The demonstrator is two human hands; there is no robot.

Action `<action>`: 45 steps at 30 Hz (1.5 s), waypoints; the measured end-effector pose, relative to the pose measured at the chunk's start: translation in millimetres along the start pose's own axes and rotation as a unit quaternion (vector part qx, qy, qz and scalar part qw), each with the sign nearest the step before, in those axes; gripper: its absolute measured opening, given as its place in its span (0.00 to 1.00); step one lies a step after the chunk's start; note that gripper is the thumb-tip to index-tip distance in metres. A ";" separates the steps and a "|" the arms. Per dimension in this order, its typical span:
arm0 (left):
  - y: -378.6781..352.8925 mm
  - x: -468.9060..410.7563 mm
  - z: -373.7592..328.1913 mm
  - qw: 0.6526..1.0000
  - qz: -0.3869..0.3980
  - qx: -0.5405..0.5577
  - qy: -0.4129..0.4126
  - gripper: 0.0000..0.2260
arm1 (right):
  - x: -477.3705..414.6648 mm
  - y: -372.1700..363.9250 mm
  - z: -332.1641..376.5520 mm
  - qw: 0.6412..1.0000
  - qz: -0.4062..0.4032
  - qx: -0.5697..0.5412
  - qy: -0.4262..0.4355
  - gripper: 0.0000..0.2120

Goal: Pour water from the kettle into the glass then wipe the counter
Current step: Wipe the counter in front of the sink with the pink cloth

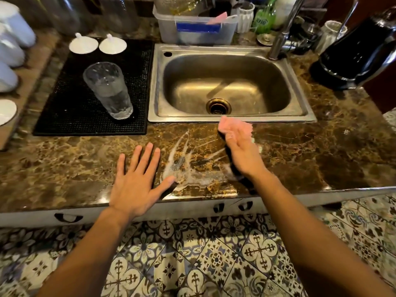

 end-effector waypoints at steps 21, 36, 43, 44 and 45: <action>-4.9 5.3 26.5 0.997 -0.034 0.021 0.069 0.29 | 14.9 92.1 -21.0 0.950 -0.195 -0.158 -0.188 0.28; -7.2 5.3 28.7 0.998 -0.028 -0.005 0.062 0.29 | -25.6 -41.2 45.8 0.986 0.131 -0.103 -0.029 0.24; -4.0 4.8 27.8 0.998 -0.026 -0.013 0.062 0.30 | 24.0 -37.5 51.4 0.954 0.264 -0.136 -0.031 0.22; -3.7 5.0 27.8 0.998 -0.027 -0.013 0.063 0.30 | 30.2 -39.2 51.4 0.951 0.273 -0.145 -0.031 0.24; -3.7 4.9 27.8 0.997 -0.028 -0.012 0.064 0.30 | 34.8 -38.5 49.5 0.946 0.270 -0.177 -0.042 0.23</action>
Point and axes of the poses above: each hand's wrist, its own x-axis away from the middle knuckle, its own y-axis out of the back of the hand, z = x × y, the point moved 1 cm from there along -x, towards the middle knuckle, and after that the axes turned 6 degrees about y, right-handed, at the moved point
